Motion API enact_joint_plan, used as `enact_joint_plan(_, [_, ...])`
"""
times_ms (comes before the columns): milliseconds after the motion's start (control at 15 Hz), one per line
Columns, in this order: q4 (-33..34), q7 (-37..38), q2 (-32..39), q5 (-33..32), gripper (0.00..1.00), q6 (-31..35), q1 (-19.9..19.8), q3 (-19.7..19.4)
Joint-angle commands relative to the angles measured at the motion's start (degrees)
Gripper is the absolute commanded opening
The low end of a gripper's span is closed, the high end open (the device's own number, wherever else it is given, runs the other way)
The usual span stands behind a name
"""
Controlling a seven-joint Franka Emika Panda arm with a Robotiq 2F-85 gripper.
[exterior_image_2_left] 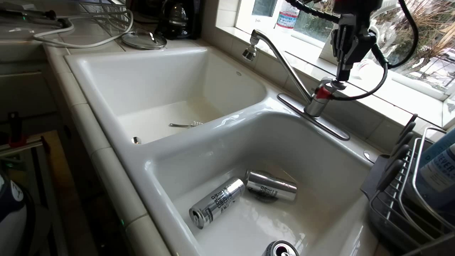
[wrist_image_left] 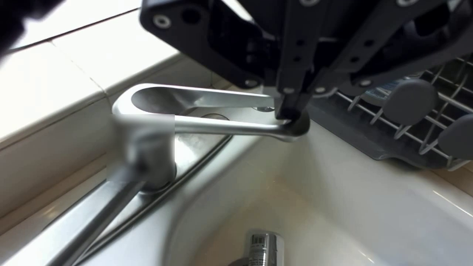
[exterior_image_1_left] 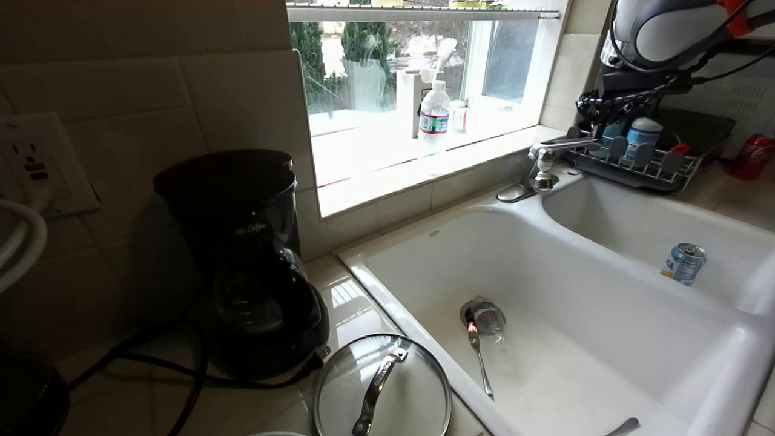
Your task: Turn the faucet handle to the right
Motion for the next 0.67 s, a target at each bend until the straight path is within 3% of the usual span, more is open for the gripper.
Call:
enact_joint_plan(0, [-0.62,-3.06,0.05,2.76,0.00,1.31,-0.01,-0.11])
enact_joint_plan(267, [-2.47,-6.08,-4.38,3.28,0.00,4.57,0.94,0.96])
enact_joint_plan(400, [-2.80,-8.29,-6.84,4.79,0.00,1.33,1.69,1.96])
enact_joint_plan(467, [-2.77,-10.23,-8.10,6.46,0.26,-2.90,2.13,2.55])
enact_joint_plan(533, [-3.37,-13.60,-9.93,9.47,0.27,-6.54,2.59,3.13])
enact_joint_plan(600, [-3.74,-15.47,-11.62,10.76,0.34,-9.90,2.93,3.68])
